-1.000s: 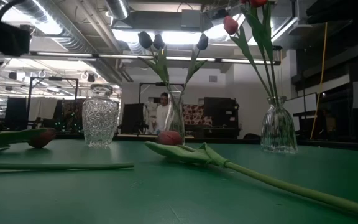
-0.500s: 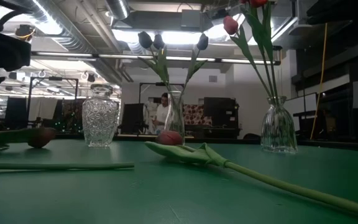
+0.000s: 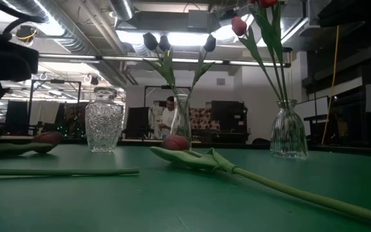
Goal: Sort flowers into vase by color
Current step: Put the top red tulip into the bottom left transparent vase
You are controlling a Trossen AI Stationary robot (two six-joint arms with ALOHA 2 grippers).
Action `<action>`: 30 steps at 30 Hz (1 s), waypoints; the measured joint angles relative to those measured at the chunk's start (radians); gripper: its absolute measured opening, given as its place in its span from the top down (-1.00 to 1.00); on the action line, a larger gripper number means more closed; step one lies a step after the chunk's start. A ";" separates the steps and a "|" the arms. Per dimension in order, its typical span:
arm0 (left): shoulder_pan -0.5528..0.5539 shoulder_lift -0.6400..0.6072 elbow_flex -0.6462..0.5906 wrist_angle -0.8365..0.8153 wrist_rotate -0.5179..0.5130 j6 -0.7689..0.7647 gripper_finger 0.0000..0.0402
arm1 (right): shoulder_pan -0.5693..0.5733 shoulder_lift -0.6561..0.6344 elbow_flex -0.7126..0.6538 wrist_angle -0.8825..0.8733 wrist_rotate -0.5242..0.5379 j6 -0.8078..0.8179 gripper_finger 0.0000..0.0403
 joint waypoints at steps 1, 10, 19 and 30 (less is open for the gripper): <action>0.002 0.004 0.000 0.002 0.001 0.000 0.72 | 0.000 0.000 0.000 0.000 -0.005 0.000 0.35; 0.012 0.004 0.000 0.009 0.003 0.026 0.98 | 0.000 0.003 0.000 -0.001 -0.012 0.000 0.35; 0.012 0.004 0.014 0.009 -0.029 0.028 1.00 | 0.000 0.003 0.000 -0.002 -0.011 -0.007 0.35; 0.005 0.004 0.187 -0.006 -0.248 0.182 1.00 | 0.000 0.003 0.000 -0.002 -0.011 -0.007 0.35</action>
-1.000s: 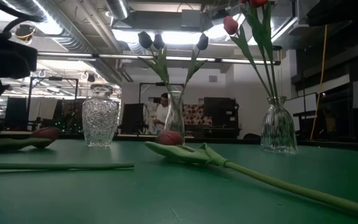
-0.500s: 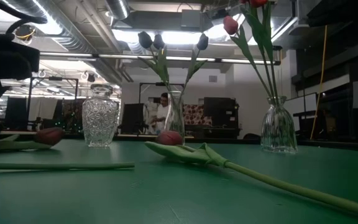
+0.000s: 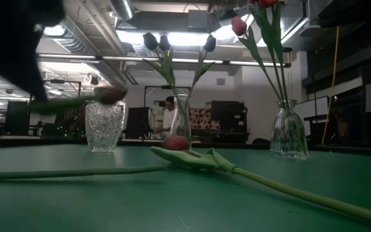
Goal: Sort flowers into vase by color
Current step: Put the top red tulip into the bottom left transparent vase
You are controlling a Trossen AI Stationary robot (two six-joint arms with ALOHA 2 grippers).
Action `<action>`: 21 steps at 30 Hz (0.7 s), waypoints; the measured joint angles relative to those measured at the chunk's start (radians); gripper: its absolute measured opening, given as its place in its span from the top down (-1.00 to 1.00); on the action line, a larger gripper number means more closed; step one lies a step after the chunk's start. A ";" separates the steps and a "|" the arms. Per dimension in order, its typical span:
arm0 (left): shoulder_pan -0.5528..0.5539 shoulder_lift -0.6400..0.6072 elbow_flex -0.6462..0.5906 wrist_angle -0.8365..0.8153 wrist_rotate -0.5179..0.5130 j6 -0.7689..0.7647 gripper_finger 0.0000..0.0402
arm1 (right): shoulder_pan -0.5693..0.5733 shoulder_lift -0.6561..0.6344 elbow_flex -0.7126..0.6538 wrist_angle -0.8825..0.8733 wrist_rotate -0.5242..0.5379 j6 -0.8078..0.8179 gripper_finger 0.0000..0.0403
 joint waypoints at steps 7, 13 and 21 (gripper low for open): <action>-0.027 -0.006 0.123 -0.104 -0.407 0.055 1.00 | 0.000 0.000 0.000 0.000 0.000 0.000 0.35; -0.033 -0.008 0.176 -0.235 -0.730 0.055 1.00 | 0.000 0.000 0.000 0.000 0.000 0.000 0.35; 0.048 -0.052 0.180 -0.366 -0.935 0.084 1.00 | 0.000 0.001 0.000 0.000 0.000 0.000 0.35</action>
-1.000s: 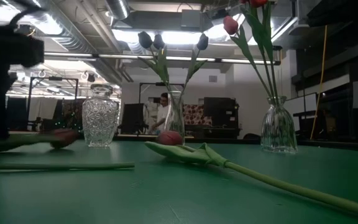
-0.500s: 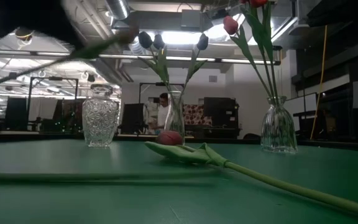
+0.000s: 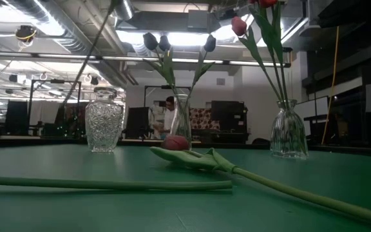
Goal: Sort flowers into vase by color
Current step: Put the top red tulip into the bottom left transparent vase
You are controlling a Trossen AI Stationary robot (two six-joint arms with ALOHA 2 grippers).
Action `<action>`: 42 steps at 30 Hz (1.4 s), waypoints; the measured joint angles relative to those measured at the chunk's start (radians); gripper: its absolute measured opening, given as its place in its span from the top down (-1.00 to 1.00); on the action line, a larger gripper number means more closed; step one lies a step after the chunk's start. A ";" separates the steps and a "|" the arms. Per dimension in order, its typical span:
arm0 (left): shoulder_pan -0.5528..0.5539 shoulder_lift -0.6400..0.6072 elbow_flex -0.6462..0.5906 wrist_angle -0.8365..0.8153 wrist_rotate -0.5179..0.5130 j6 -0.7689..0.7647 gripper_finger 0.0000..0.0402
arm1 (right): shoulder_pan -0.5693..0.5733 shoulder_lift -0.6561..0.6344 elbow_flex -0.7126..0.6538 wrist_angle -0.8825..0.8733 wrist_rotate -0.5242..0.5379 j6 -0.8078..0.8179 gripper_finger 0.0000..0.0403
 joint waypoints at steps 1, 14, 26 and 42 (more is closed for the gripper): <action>0.016 -0.011 0.000 -0.017 -0.002 0.001 1.00 | 0.000 0.000 0.000 0.000 0.000 0.000 0.35; 0.100 -0.314 0.000 -0.164 -0.009 0.105 1.00 | 0.000 0.001 0.000 -0.010 0.001 -0.001 0.35; -0.113 -0.420 0.000 0.586 0.156 0.645 1.00 | 0.000 0.001 0.000 -0.018 0.038 -0.002 0.35; 0.062 -0.432 -0.100 1.700 0.843 1.974 1.00 | 0.000 0.001 0.000 -0.025 0.035 -0.001 0.35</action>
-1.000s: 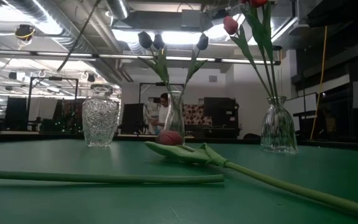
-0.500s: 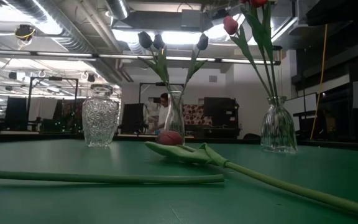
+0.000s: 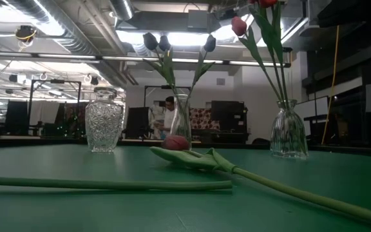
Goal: Sort flowers into vase by color
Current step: Put the top red tulip into the bottom left transparent vase
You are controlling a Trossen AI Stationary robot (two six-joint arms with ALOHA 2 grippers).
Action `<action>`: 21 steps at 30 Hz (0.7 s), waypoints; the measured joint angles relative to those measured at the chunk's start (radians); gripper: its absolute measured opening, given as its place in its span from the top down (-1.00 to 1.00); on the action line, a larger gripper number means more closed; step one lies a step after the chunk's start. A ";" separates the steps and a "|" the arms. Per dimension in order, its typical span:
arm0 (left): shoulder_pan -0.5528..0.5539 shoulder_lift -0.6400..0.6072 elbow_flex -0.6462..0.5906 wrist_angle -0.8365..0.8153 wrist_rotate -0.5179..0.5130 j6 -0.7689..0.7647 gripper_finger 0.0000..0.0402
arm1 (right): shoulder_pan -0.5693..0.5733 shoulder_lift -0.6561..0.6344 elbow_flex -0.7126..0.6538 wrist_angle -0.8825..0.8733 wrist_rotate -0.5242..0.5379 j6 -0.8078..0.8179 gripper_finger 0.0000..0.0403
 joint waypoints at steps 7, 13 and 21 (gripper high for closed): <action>0.126 -0.169 -0.255 0.173 -0.047 0.022 1.00 | 0.000 0.000 0.000 -0.005 -0.019 0.000 0.35; 0.216 -0.390 -0.574 0.516 0.042 0.005 1.00 | 0.000 0.000 0.000 -0.007 -0.011 0.000 0.35; 0.341 -0.474 -0.873 0.804 0.050 0.004 1.00 | 0.000 0.000 0.000 -0.005 -0.010 0.025 0.35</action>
